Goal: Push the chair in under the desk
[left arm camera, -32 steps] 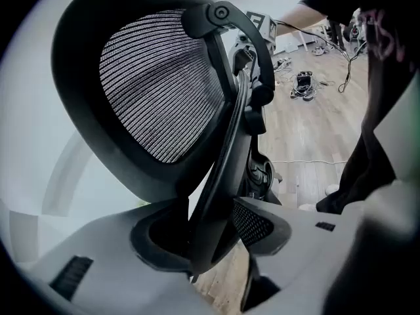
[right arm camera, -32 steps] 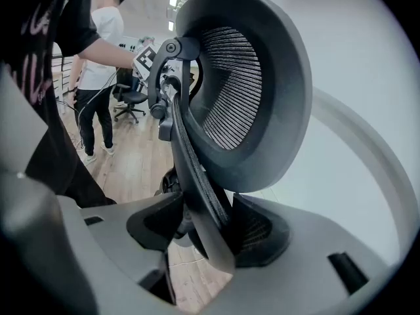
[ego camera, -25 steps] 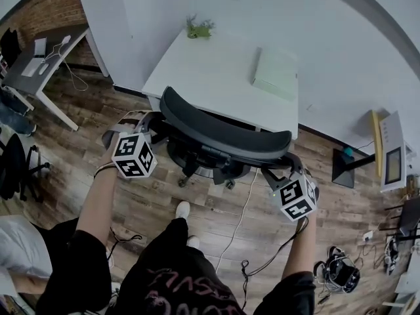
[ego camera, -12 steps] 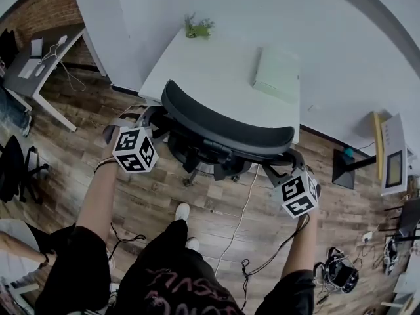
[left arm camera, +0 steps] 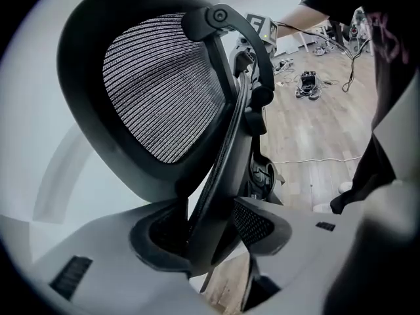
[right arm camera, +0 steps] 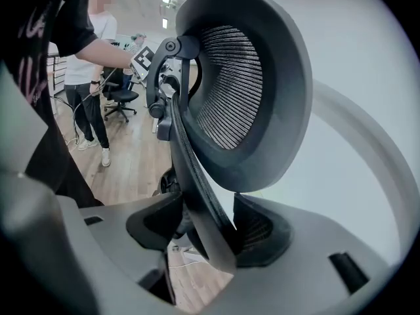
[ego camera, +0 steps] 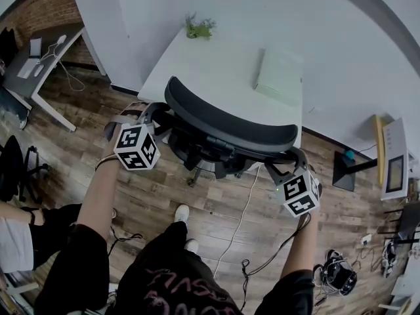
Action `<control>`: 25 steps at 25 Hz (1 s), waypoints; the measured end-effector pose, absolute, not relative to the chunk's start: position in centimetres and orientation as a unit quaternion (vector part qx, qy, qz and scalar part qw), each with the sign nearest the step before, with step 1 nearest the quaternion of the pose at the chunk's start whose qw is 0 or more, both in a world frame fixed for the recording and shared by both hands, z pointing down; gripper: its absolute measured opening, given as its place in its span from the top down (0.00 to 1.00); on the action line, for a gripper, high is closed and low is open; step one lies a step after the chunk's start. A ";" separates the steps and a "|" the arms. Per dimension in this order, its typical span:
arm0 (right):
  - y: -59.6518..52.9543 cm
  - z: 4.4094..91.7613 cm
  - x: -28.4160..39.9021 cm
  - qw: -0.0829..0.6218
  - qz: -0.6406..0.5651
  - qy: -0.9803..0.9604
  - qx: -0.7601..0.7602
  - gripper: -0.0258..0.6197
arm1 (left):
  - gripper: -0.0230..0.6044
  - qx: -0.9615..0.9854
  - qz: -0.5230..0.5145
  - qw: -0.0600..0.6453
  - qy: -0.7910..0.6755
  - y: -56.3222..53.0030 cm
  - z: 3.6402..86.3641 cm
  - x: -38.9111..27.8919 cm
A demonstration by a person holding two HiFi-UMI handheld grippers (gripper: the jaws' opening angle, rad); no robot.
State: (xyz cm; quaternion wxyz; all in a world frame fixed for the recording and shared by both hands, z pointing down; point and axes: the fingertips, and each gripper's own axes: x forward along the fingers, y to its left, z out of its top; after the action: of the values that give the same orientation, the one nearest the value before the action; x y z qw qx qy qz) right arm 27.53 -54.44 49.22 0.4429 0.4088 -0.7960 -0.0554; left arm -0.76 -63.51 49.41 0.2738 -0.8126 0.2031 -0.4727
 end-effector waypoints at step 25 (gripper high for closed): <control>-58.7 49.4 27.6 0.444 -0.061 -0.791 0.417 0.58 | 0.60 -0.814 -0.467 0.274 0.210 -67.8 49.5 -0.7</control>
State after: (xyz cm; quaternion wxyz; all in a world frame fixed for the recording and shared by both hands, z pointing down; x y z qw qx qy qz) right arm 27.58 -58.75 49.38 0.4437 0.4169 -0.7909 -0.0606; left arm -0.74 -67.79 49.54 0.2742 -0.8138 0.2100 -0.4674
